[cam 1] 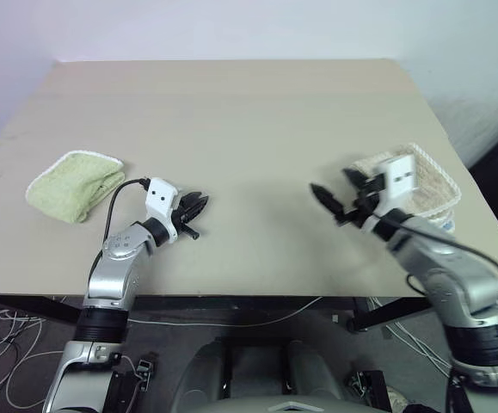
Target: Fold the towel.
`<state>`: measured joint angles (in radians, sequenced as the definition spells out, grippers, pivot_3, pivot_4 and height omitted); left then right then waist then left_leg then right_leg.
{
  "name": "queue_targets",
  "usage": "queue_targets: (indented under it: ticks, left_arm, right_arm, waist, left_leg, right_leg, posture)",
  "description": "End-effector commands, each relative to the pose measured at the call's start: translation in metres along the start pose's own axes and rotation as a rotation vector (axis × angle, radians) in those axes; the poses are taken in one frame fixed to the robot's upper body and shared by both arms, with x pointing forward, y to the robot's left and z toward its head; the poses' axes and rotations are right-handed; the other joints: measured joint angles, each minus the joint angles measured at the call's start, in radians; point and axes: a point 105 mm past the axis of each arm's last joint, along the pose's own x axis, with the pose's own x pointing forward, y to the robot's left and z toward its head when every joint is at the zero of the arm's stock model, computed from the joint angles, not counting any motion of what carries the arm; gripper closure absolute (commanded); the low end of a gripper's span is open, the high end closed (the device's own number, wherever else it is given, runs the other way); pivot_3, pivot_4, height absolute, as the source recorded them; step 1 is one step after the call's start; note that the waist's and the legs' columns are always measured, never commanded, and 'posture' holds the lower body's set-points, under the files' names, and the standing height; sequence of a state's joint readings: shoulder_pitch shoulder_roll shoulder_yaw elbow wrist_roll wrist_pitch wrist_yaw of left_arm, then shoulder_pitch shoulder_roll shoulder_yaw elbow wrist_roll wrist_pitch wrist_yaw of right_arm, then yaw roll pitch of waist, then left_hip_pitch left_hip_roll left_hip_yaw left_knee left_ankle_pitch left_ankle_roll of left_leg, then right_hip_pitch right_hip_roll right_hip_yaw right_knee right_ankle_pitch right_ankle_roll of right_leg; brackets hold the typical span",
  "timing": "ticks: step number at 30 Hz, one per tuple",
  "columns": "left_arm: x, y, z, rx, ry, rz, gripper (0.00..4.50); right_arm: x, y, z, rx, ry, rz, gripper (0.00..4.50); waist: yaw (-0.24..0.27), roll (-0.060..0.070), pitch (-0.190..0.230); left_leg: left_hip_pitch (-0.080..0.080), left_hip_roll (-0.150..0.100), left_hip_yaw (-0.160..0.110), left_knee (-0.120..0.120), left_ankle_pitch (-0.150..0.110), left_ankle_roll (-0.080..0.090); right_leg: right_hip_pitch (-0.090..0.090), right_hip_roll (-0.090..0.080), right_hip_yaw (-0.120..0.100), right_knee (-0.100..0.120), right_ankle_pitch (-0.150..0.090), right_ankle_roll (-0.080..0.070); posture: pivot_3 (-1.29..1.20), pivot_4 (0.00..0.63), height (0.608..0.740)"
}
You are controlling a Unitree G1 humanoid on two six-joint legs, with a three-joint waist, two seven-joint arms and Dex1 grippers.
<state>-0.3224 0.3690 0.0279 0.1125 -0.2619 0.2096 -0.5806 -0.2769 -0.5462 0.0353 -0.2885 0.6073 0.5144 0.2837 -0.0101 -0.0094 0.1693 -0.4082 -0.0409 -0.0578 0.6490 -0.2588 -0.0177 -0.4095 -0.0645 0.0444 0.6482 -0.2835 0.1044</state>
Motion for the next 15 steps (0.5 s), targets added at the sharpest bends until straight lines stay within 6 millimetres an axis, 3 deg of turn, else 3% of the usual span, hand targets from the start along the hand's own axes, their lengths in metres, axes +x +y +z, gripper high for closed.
queue_targets:
  ticks: [1, 8, 15]
  left_arm:
    - [-0.008, 0.01, 0.006, 0.04, -0.02, 0.072, 3.58]
    - [-0.018, 0.025, 0.008, 0.047, -0.036, 0.186, 3.58]
    - [-0.025, 0.025, 0.007, 0.056, -0.022, 0.224, 3.58]
  right_arm:
    - [0.013, 0.007, -0.002, -0.085, -0.025, 0.043, 0.02]
    - [0.033, 0.017, -0.011, -0.11, -0.034, 0.109, 0.02]
    - [0.046, 0.021, -0.014, -0.119, -0.035, 0.15, 0.02]
  waist:
    - [0.0, 0.0, 0.0]
    - [-0.001, 0.0, 0.0]
    - [-0.002, 0.0, 0.0]
  left_leg:
    - [0.0, 0.0, 0.0, 0.0, 0.0, 0.0]
    - [0.0, 0.0, 0.0, 0.0, 0.0, 0.0]
    - [0.0, 0.0, 0.0, 0.0, 0.0, 0.0]
  right_leg:
    - [0.0, 0.0, 0.0, 0.0, 0.0, 0.0]
    - [-0.001, 0.0, 0.0, 0.0, 0.0, 0.0]
    - [-0.001, 0.0, 0.0, 0.001, 0.0, 0.0]
  posture:
    - [0.0, 0.15, 0.74]
    - [0.0, 0.15, 0.74]
    - [0.0, 0.15, 0.74]
